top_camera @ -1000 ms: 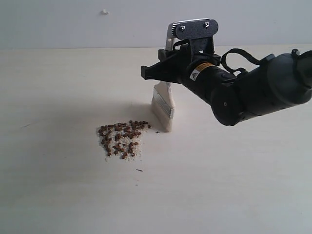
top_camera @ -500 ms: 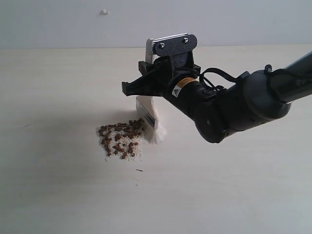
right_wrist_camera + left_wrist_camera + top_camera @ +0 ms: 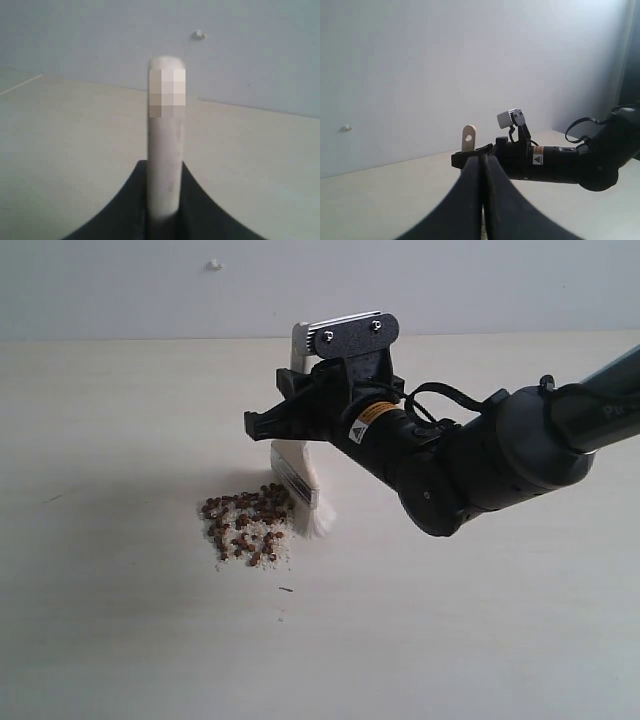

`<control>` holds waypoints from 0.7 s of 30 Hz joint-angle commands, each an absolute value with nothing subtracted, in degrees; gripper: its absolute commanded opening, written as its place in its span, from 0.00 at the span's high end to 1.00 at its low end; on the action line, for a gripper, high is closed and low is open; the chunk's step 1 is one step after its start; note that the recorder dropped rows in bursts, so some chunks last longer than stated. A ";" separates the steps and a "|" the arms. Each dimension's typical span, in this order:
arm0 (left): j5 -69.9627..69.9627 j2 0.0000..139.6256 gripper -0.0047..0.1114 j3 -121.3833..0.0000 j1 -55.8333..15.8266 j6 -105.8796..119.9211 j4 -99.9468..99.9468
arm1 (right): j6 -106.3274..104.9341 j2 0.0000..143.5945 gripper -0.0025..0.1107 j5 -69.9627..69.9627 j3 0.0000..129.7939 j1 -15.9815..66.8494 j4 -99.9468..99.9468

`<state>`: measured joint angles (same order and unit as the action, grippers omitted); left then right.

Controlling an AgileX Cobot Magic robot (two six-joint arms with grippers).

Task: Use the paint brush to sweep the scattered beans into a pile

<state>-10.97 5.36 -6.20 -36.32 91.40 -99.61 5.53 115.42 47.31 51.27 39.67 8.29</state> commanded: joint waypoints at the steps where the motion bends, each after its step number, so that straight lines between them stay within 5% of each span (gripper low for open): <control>1: -10.86 4.98 0.96 -5.98 -36.47 91.29 -99.95 | 6.04 115.04 0.98 46.62 51.12 39.97 7.71; 21: -10.86 4.98 0.96 -5.98 -36.47 91.30 -99.95 | -0.55 108.44 0.98 41.72 51.12 39.97 12.20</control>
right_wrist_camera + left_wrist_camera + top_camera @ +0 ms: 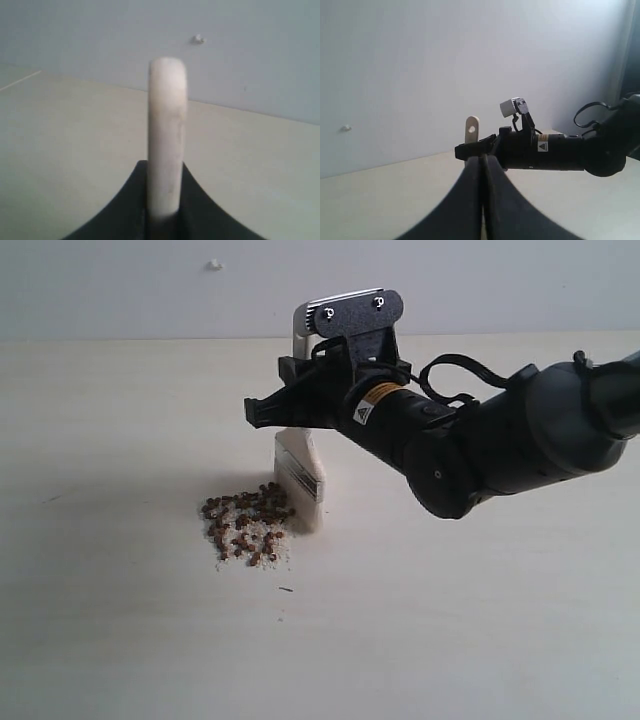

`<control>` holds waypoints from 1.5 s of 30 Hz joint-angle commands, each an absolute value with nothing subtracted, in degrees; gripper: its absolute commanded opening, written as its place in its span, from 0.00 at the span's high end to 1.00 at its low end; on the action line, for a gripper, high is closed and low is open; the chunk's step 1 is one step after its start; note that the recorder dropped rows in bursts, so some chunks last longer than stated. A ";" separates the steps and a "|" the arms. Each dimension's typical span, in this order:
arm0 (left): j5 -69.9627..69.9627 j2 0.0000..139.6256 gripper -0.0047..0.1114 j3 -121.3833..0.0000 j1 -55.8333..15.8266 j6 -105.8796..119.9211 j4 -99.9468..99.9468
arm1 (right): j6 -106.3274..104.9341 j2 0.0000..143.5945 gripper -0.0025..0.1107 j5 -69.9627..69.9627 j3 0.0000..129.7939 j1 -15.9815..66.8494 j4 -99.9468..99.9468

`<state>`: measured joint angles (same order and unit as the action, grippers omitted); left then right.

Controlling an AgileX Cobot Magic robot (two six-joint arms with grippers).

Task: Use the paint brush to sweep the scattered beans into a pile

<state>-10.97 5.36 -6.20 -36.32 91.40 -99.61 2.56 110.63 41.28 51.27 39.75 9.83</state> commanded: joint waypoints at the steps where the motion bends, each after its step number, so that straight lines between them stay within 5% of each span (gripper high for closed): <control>1: -10.86 4.98 0.96 -5.98 -36.47 91.30 -99.95 | -1.24 107.95 0.98 41.72 51.12 39.97 12.96; 19: -10.86 4.98 0.96 -5.98 -36.47 91.30 -99.95 | -4.90 97.20 0.98 34.84 45.41 35.99 13.18; 35: -10.86 4.98 0.96 -5.98 -36.47 91.39 -99.95 | -9.17 84.86 0.98 -23.67 56.65 19.14 2.27; 45: -10.86 4.98 0.96 -5.98 -36.47 91.18 -99.95 | -60.08 92.46 0.98 -35.52 58.52 12.15 63.04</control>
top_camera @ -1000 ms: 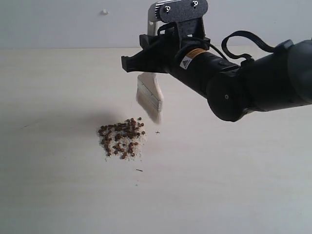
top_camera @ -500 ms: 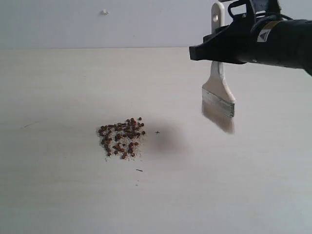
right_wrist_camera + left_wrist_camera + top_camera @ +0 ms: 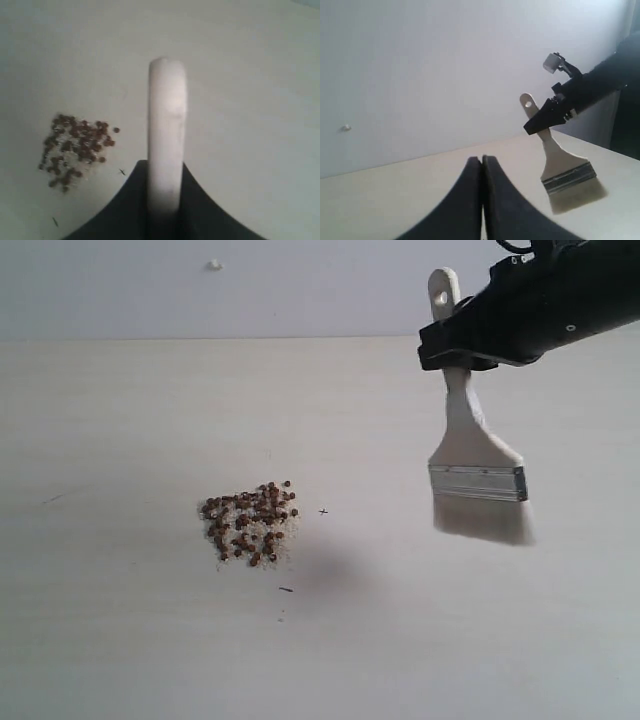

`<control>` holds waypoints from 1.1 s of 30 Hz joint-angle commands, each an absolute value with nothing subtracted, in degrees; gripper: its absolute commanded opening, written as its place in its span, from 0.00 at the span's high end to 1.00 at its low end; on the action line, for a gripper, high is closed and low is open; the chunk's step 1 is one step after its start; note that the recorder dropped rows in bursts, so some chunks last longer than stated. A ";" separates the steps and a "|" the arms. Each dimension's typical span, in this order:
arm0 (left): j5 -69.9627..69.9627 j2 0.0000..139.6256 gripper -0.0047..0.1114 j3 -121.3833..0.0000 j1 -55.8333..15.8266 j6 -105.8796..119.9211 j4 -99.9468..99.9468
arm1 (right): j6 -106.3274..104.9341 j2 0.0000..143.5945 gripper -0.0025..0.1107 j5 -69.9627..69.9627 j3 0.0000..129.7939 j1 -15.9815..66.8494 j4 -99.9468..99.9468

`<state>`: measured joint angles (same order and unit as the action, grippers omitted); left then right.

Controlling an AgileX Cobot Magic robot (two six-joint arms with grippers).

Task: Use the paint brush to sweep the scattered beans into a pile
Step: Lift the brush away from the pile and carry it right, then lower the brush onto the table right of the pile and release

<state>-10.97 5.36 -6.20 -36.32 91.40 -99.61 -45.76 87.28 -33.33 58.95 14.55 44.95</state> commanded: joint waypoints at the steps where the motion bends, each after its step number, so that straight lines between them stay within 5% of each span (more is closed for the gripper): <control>1: -10.86 4.98 0.96 -5.98 -36.47 91.18 -99.95 | -64.02 95.53 0.98 -37.44 58.52 10.85 69.00; 13: -10.86 4.98 0.96 -5.98 -36.47 91.18 -99.95 | -71.14 118.76 0.98 -56.00 68.19 6.87 81.41; 33: -10.86 4.98 0.96 -5.98 -36.47 91.20 -99.95 | -59.13 123.66 0.98 -62.29 75.60 7.01 73.74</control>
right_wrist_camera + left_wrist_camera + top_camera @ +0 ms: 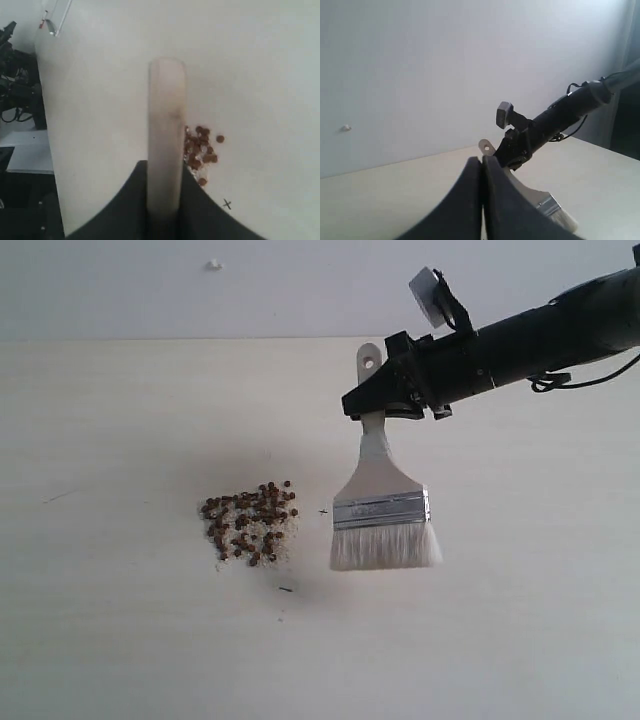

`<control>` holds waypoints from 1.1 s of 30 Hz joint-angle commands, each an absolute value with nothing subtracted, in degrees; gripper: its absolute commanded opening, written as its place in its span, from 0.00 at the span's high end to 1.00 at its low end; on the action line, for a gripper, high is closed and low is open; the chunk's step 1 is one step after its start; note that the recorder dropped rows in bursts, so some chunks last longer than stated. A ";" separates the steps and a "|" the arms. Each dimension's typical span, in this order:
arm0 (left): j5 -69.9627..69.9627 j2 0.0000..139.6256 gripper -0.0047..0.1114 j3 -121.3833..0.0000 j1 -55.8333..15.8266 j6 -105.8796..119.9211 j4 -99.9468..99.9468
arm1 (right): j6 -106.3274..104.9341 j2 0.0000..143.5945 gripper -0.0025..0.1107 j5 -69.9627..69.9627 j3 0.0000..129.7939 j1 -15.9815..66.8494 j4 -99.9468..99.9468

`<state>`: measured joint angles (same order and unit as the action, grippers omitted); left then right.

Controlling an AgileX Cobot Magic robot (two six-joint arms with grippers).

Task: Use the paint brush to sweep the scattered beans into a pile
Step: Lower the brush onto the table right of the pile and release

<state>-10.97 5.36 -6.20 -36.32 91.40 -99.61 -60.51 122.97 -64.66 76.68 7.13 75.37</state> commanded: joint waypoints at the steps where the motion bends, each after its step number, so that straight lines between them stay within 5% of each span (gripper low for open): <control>1: -10.86 4.98 0.96 -5.98 -36.47 91.20 -99.95 | -59.13 124.15 0.98 -61.31 75.32 7.01 73.74; 13: -10.86 4.98 0.96 -5.98 -36.47 91.30 -99.95 | -58.54 126.75 0.97 -56.68 75.06 7.27 74.59; 28: -10.86 4.98 0.96 -5.98 -36.47 91.19 -99.95 | -57.90 126.63 0.55 -55.79 75.06 7.27 75.09; 33: -10.86 4.98 0.96 -5.98 -36.47 91.32 -99.95 | -57.90 124.81 0.48 -53.20 75.06 7.27 76.73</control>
